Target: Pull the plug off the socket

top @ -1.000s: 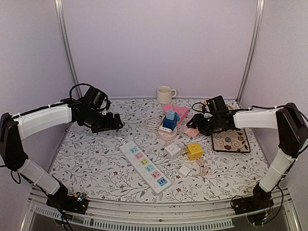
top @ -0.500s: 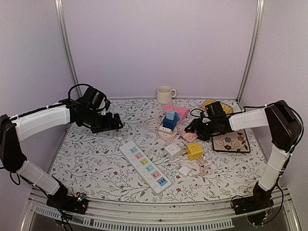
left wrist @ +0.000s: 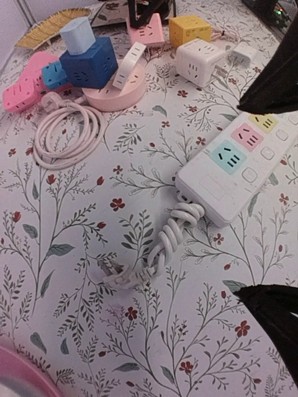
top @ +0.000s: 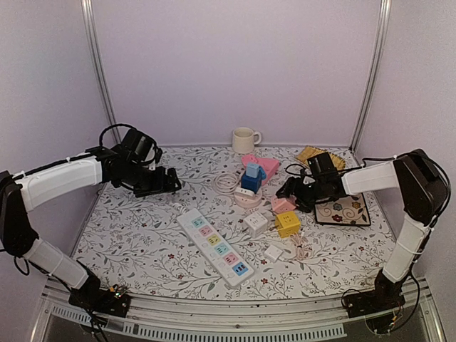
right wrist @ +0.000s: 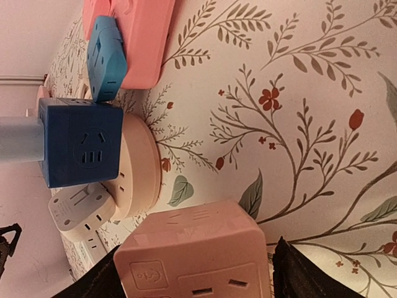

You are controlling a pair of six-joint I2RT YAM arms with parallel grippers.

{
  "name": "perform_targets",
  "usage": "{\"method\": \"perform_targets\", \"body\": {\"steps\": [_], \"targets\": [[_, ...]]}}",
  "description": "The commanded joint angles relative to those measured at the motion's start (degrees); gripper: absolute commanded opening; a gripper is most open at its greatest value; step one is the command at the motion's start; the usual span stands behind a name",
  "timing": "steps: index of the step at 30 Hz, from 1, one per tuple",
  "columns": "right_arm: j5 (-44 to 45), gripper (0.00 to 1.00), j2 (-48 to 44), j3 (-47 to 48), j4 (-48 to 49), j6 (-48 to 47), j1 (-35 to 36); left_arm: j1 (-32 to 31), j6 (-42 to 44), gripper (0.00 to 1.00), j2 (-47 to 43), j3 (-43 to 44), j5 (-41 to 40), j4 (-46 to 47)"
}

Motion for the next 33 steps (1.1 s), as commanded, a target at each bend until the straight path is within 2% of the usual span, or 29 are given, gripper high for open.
{"method": "perform_targets", "body": {"steps": [1,10,21,33], "targets": [[2.57,0.81,-3.92,0.17,-4.30,-1.32,-0.83,0.03,-0.65,0.95,-2.29,-0.63,-0.89,-0.19],[7.48,0.86,-6.78,2.72,-13.11,-3.87,-0.83,0.03,-0.62,0.96,-2.51,-1.80,-0.71,0.97],[12.46,0.86,-10.34,6.33,-21.70,-6.38,-0.34,0.03,-0.28,0.96,-1.83,-0.86,-0.53,1.31],[19.78,0.85,-10.78,16.07,-28.73,-8.77,6.80,0.03,-1.33,0.96,-1.84,-1.68,0.81,2.99]]}}
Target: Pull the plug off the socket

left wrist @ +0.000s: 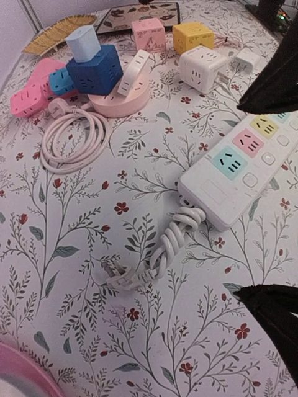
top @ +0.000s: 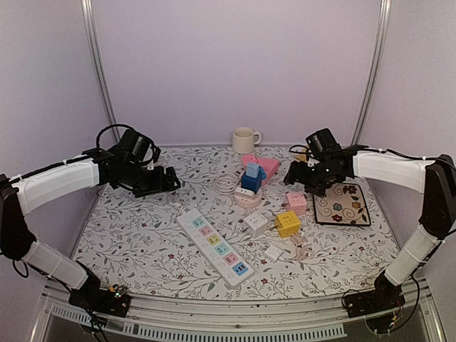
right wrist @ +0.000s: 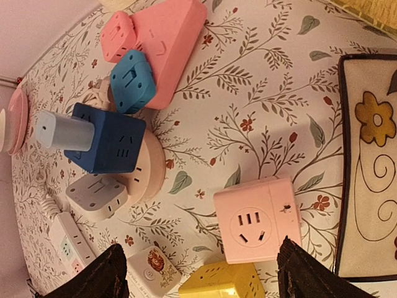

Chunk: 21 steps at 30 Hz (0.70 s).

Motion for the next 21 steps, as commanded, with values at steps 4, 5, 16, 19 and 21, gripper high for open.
{"method": "perform_targets", "body": {"steps": [4,5,16,19,21], "targets": [[4.61,0.84,3.60,10.17,-2.07,-5.53,7.05,0.03,-0.47,0.96,0.41,-0.04,1.41,1.53],[4.66,0.83,5.13,12.00,-2.09,-6.81,7.93,0.03,-0.46,0.95,0.47,-0.04,1.43,1.53],[8.24,0.81,21.30,32.85,-2.99,-24.10,11.40,0.03,-0.87,0.95,-0.36,-0.39,1.84,0.91],[4.79,0.81,23.91,36.11,-2.91,-29.48,9.19,0.04,-0.80,0.95,-0.99,-0.31,1.69,0.35],[2.17,0.81,24.98,37.11,-2.80,-31.50,7.67,0.03,-0.76,0.95,-1.45,-0.30,1.54,-0.22]]}}
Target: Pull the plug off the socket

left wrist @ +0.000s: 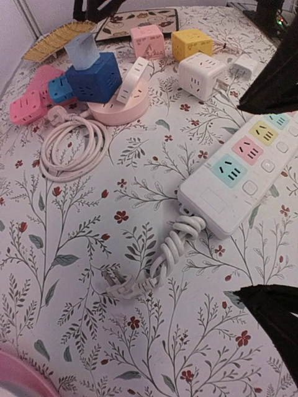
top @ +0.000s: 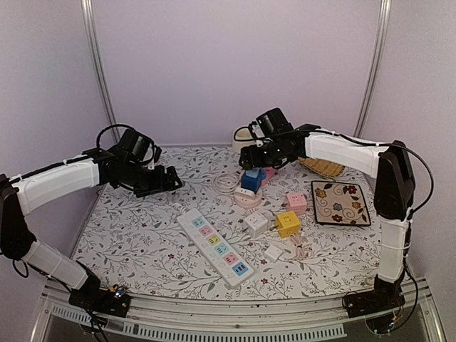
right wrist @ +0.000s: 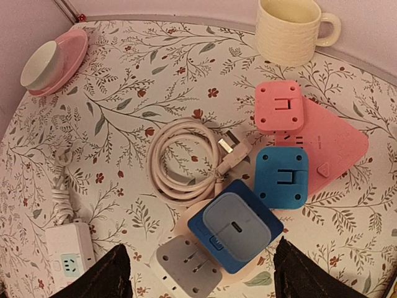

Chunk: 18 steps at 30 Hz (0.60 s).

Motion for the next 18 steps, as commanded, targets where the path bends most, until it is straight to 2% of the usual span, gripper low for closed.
{"method": "perform_targets", "body": {"steps": [1,9,18], "targets": [[-4.31,0.81,2.87,3.61,-0.25,-9.52,-3.91,0.03,-0.33,0.96,-1.78,-0.27,-0.09,-1.19],[-13.80,0.77,7.42,6.33,-0.87,-14.32,-4.86,0.03,-0.47,0.96,-3.27,-0.63,-0.76,-2.07],[-15.28,0.59,10.53,9.14,-1.66,-13.56,-3.00,0.03,-0.47,0.95,-2.69,-0.02,-0.72,-2.32]]}}
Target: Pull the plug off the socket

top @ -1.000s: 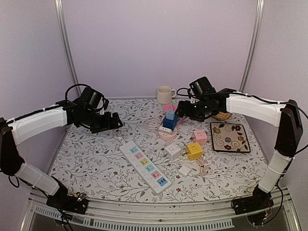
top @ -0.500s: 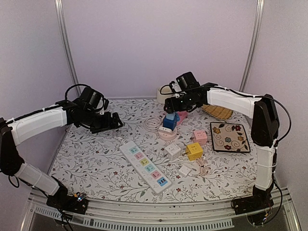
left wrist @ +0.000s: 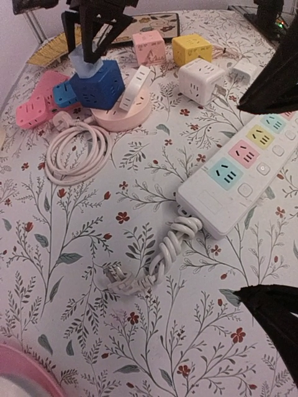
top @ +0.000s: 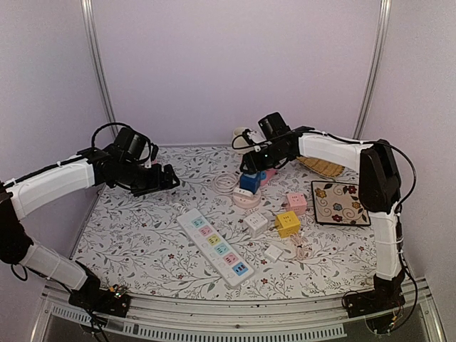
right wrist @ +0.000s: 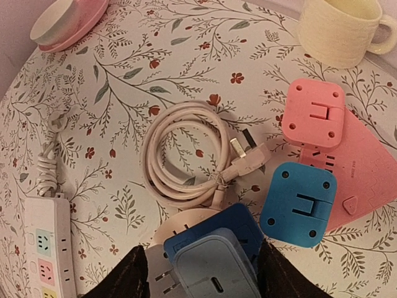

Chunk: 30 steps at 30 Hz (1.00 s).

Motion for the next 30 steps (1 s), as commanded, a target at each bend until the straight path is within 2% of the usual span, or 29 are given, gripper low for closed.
{"method": "perform_targets", "body": {"steps": [1,7,10,17,30], "targets": [[-1.38,0.57,1.67,3.42,-1.06,-0.63,1.31,0.03,-0.06,0.95,-0.30,0.03,-0.34,-1.11],[1.42,0.33,1.04,3.45,-2.58,0.75,2.51,0.04,-0.37,0.95,-0.05,-0.19,-0.16,-1.16],[2.39,0.26,0.47,3.20,-3.35,1.79,3.30,0.03,-0.62,0.95,0.37,-0.20,0.46,-0.74],[7.32,0.20,-1.26,2.16,-5.53,7.26,7.47,-0.05,-1.36,0.95,1.96,-0.06,2.84,1.15],[17.45,0.20,-2.84,1.45,-10.89,29.06,16.52,-2.20,-3.12,0.94,9.07,2.77,8.58,4.90]]}}
